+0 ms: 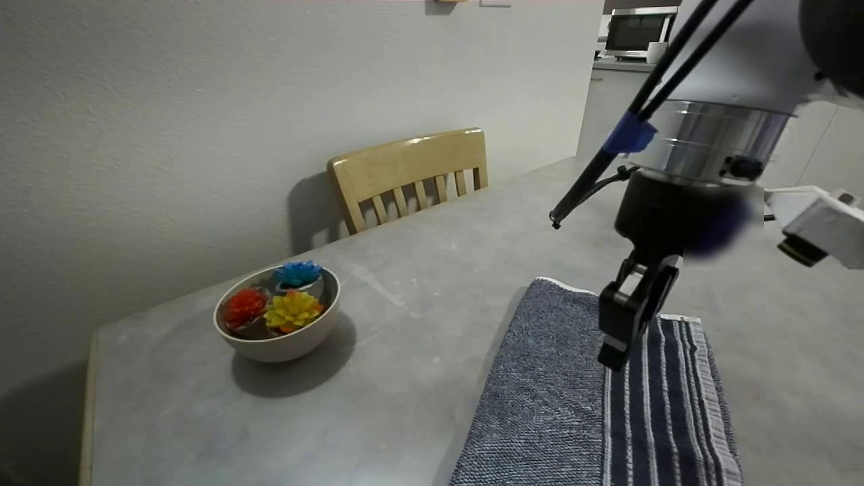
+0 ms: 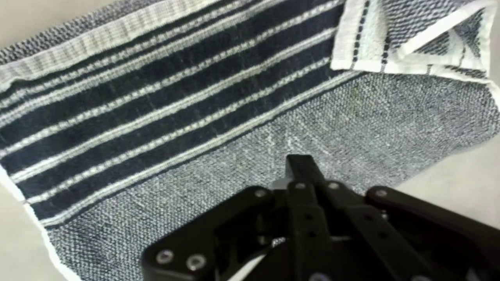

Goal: Unfold the gray towel once

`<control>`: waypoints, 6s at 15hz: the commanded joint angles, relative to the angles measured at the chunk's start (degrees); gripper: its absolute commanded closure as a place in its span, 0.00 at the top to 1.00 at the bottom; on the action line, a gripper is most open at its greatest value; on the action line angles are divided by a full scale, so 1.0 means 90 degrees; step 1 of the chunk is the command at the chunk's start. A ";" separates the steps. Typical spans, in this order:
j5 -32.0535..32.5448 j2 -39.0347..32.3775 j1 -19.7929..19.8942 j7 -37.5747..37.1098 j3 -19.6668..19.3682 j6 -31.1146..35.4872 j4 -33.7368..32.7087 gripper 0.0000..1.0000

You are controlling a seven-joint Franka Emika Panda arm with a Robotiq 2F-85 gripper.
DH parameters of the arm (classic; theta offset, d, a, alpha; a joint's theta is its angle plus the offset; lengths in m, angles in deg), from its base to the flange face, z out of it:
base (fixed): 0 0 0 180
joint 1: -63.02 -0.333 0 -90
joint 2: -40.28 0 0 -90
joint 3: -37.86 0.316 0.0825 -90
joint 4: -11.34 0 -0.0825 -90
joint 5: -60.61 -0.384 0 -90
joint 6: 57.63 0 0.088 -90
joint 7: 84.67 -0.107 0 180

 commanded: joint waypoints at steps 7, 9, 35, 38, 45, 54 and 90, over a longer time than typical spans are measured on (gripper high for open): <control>0.0555 -0.2368 0.0972 0.0442 -0.0839 -0.1253 -0.2233 0.00; 0.0595 -0.2794 0.1108 0.0491 -0.0834 -0.1802 -0.2740 0.00; -0.3392 -0.1267 0.2561 0.2047 -0.1109 -0.1128 -0.1836 0.00; -0.2332 -0.1033 0.2086 0.1337 -0.1430 -0.1953 -0.1520 0.00; -0.0427 -0.0911 0.1501 0.0257 -0.1548 -0.2947 -0.1425 0.00; 0.0706 -0.1248 0.0936 0.0214 -0.1332 -0.3942 -0.1452 0.00; -0.0470 0.0163 0.0411 0.1378 -0.0207 -0.1906 -0.0035 0.45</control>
